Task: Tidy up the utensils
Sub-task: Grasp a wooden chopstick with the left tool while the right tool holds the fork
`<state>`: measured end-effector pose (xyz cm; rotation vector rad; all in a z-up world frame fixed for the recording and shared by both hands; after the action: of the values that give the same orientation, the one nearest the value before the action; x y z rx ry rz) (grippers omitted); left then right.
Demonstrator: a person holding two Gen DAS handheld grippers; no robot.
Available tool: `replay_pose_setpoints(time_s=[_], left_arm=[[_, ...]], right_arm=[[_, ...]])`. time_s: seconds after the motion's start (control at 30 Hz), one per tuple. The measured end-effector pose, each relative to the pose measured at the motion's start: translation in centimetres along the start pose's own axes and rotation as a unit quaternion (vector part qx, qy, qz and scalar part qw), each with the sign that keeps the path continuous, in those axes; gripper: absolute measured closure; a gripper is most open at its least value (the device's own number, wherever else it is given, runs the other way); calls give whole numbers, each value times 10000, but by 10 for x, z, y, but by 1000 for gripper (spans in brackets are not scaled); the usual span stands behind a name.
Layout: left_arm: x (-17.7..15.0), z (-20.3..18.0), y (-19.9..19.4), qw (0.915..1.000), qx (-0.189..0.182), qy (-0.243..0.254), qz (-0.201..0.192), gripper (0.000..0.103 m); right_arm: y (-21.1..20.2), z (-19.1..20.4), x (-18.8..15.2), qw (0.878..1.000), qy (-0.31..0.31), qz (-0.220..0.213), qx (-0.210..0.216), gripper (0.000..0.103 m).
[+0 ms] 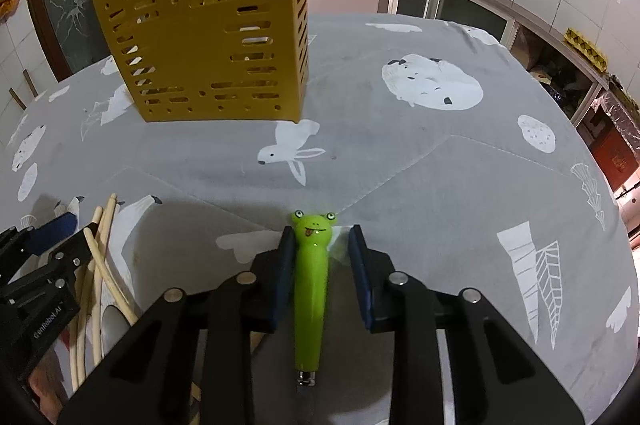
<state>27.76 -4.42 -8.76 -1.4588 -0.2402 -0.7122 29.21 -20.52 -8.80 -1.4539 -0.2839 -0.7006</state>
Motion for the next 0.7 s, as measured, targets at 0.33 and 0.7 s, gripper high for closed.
replay_pose_setpoints(time_s=[0.33,0.7], left_arm=[[17,4,10,9997,-75,-189,97,98],[17,13,-3,9992,-83,-288,-273,98]], right_arm=[[1,-3,1,9998,113,-135,58,83],[-27,-16,11,9957,414,-759,326,84]])
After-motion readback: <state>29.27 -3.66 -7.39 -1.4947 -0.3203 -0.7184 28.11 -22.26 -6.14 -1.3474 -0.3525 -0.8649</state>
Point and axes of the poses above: each gripper's, at about its wrist camera, not at the fingertips, and y roughly the way its jaws point, z to its left, x to its top, the point moved 3 cm from there along y, roughly the way its jaws point, and after that the axes turned 11 degrees about y, right-handed, at the moved point
